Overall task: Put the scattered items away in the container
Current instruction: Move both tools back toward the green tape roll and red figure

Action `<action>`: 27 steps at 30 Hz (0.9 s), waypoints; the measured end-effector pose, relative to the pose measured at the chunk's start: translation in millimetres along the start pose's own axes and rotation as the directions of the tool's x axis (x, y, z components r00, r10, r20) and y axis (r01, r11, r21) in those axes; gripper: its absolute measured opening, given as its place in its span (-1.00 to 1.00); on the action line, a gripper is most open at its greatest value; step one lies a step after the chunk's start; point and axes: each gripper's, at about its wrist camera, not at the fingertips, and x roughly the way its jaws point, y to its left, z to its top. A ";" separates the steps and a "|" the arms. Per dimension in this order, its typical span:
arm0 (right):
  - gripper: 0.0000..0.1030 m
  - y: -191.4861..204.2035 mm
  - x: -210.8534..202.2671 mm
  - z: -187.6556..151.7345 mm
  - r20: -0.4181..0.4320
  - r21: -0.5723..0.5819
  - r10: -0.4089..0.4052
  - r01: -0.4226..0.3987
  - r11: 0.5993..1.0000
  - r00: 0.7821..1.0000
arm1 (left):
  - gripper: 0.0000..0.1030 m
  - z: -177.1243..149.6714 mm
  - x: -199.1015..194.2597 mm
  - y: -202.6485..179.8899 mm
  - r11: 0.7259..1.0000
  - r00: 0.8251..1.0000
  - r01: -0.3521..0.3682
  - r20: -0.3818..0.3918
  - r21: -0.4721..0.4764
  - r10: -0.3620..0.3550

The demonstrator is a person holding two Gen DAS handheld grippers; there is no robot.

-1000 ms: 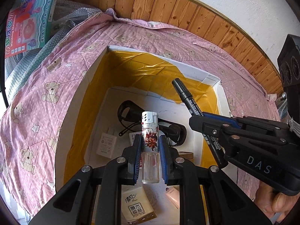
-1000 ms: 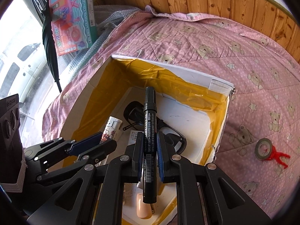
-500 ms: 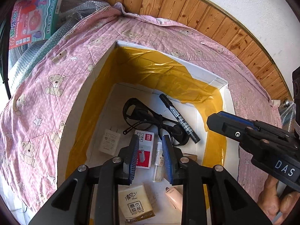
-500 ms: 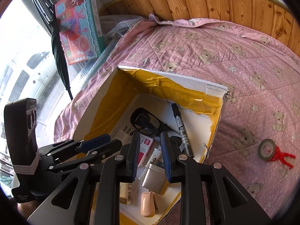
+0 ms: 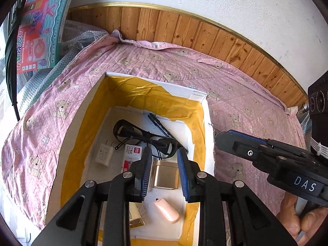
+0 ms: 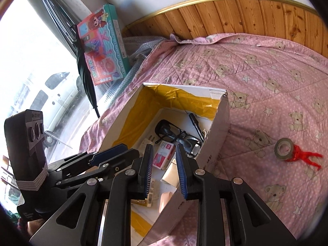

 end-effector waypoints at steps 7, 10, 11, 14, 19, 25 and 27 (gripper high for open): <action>-0.50 -14.9 -32.1 -25.2 0.041 0.030 0.037 -0.038 0.999 0.998 | -0.47 -16.9 -15.1 -34.1 0.999 1.000 0.003 0.022 0.050 -0.004; -0.50 -23.9 -44.9 -36.4 0.056 0.051 0.042 -0.045 0.998 0.998 | -0.47 -21.9 -21.7 -49.4 0.998 0.999 0.019 0.031 0.062 -0.021; -0.50 -27.2 -48.6 -39.9 0.061 0.060 0.042 -0.045 0.997 0.997 | -0.47 -23.6 -23.6 -55.4 0.997 0.999 0.019 0.034 0.070 -0.022; -0.50 -38.9 -60.1 -50.9 0.075 0.085 0.040 -0.046 0.995 0.996 | -0.47 -28.3 -28.0 -71.8 0.995 0.999 0.028 0.038 0.094 -0.032; -0.50 -60.7 -79.2 -69.4 0.100 0.135 0.026 -0.040 0.990 0.995 | -0.47 -37.1 -31.6 -98.6 0.990 0.997 0.056 0.041 0.130 -0.062; -0.50 -83.1 -98.0 -88.2 0.121 0.182 0.009 -0.031 0.983 0.993 | -0.47 -46.8 -29.9 -125.8 0.983 0.995 0.094 0.027 0.159 -0.099; -0.50 -90.8 -103.9 -94.2 0.129 0.197 0.004 -0.030 0.980 0.992 | -0.47 -49.9 -28.5 -133.6 0.980 0.993 0.110 0.021 0.168 -0.115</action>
